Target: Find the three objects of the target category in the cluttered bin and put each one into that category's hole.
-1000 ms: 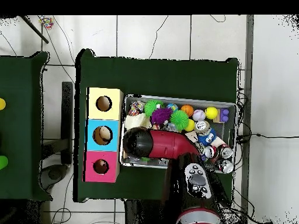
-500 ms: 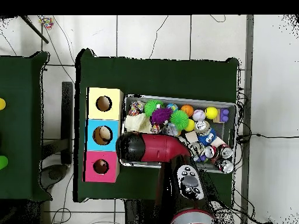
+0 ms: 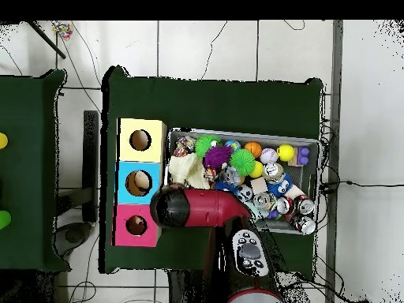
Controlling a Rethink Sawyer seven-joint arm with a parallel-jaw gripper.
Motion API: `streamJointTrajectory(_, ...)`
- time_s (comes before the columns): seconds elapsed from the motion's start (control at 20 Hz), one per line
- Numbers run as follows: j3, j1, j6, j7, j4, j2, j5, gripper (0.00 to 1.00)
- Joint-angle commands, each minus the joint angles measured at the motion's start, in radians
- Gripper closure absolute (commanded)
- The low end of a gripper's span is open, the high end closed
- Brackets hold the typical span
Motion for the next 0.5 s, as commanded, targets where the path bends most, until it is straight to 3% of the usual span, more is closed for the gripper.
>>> streamJointTrajectory(0.05, 0.073, -0.032, -0.101, 0.117, 0.051, 0.038, -0.02, 0.0)
streamJointTrajectory(0.5, 0.04, -0.051, -0.155, 0.099, 0.001, 0.125, -0.042, 0.0)
